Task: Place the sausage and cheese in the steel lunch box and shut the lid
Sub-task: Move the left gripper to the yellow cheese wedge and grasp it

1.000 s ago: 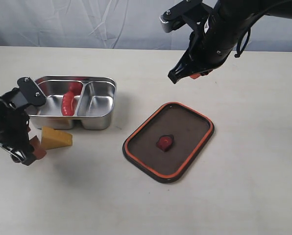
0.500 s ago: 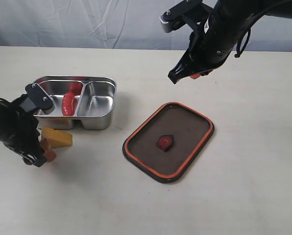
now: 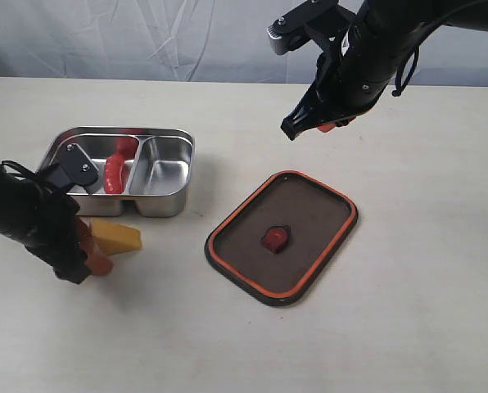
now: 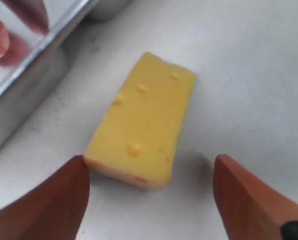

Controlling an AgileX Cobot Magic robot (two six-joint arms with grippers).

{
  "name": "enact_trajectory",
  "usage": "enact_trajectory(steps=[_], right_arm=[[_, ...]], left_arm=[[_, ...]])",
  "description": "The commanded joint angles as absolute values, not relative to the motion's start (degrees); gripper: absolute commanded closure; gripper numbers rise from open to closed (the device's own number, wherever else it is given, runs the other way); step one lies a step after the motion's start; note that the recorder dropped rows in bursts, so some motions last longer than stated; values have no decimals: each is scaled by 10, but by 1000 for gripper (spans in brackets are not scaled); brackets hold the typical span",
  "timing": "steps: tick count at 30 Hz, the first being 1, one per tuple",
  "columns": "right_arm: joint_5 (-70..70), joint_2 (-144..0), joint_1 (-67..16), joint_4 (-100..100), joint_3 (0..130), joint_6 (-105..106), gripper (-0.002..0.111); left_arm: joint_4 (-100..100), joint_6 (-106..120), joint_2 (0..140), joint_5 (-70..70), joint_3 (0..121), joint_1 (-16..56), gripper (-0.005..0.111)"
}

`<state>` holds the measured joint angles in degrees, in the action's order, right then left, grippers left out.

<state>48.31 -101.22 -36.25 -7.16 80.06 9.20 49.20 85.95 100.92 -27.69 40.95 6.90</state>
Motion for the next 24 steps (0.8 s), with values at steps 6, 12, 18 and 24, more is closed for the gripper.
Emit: enact_trajectory(steps=[6, 12, 18, 24], right_arm=[[481, -1008, -359, -74, 800, 92, 109], [481, -1008, -359, -74, 800, 92, 109], [481, -1008, -359, -74, 800, 92, 109], [481, -1008, -359, -74, 800, 92, 109]], left_arm=[[504, 861, 1011, -373, 408, 70, 42], [500, 861, 1011, -334, 408, 70, 42], [546, 861, 1011, -349, 408, 70, 42], [585, 861, 1011, -319, 408, 70, 42]])
